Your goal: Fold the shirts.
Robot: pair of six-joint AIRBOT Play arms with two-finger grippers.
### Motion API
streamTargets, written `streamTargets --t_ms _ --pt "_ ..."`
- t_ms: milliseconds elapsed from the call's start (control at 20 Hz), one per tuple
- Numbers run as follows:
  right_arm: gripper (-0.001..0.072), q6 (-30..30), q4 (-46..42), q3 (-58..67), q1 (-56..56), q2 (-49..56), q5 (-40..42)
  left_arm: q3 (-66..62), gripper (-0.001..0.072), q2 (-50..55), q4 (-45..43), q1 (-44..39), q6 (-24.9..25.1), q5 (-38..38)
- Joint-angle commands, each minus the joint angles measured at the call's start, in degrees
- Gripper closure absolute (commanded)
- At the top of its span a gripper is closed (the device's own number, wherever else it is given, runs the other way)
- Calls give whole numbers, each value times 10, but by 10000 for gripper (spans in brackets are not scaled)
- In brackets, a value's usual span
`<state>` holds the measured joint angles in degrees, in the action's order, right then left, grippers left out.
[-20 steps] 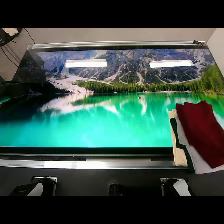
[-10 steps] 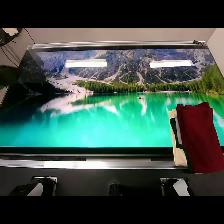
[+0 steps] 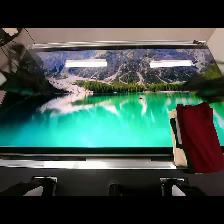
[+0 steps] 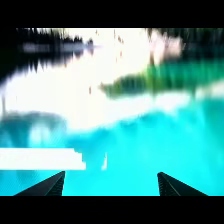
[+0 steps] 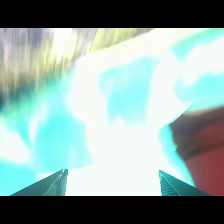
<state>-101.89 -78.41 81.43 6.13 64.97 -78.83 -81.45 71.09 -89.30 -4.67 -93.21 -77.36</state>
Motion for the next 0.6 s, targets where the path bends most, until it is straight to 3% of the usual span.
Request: streamTargets --t_ms 0,150,550 --pt "58 -41 -17 -78 -142 43 -57 150 -8 -35 -20 -33 -31 -38" --pt "55 -67 -30 -94 -167 42 -25 231 -9 -117 -18 -50 -31 44" --pt "57 -68 -31 -94 -167 42 -31 230 -8 -129 -17 -50 -31 44"
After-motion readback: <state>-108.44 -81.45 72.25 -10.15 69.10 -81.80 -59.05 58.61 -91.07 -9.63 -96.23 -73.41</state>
